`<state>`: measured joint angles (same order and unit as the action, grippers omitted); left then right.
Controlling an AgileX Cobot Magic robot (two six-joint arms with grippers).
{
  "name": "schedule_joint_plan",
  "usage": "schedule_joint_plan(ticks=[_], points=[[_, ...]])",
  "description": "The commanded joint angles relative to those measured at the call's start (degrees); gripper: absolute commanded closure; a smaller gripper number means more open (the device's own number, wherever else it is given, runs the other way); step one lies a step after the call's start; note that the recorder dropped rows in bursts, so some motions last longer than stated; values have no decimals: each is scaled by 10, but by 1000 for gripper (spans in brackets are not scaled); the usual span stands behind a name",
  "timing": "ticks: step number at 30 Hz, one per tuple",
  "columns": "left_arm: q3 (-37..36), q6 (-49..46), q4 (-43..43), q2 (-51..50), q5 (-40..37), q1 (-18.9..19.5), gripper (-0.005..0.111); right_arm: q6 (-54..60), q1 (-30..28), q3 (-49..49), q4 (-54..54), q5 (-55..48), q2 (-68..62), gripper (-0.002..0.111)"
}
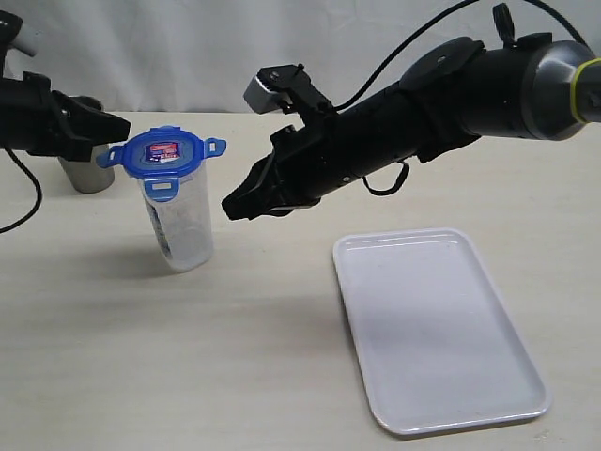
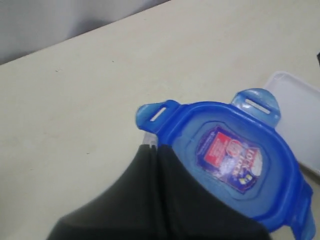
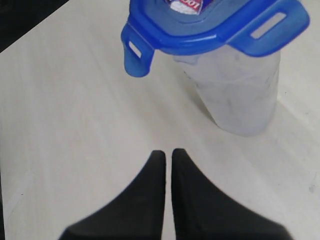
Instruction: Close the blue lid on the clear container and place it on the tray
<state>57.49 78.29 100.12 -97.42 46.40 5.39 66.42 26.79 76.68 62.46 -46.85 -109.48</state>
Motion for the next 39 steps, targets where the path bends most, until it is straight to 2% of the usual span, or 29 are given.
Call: schedule_joint_plan(ticks=[1, 6, 10, 12, 15, 17, 23, 32, 39], points=[[-1, 4, -2, 43, -76, 0, 107, 3, 1, -2, 2, 5, 1, 104], [-14, -2, -2, 59, -107, 0, 107, 3, 0, -2, 2, 21, 1, 104], [-58, -34, -2, 58, -177, 0, 107, 3, 0, -2, 2, 23, 1, 104], [-63, -35, -2, 58, -164, 0, 107, 3, 0, -2, 2, 22, 1, 104], [-63, -31, -2, 58, -101, -2, 107, 3, 0, -2, 2, 20, 1, 104], [-64, -29, -2, 58, -94, -12, 107, 3, 0, -2, 2, 20, 1, 104], [-80, -30, -2, 58, -117, -46, 107, 2, 0, -2, 2, 13, 1, 104], [-81, -34, -2, 77, -163, -48, 107, -2, 0, -2, 2, 18, 1, 104], [-81, -34, -2, 94, -167, -48, 107, -2, -1, 6, 5, 85, 25, 104]])
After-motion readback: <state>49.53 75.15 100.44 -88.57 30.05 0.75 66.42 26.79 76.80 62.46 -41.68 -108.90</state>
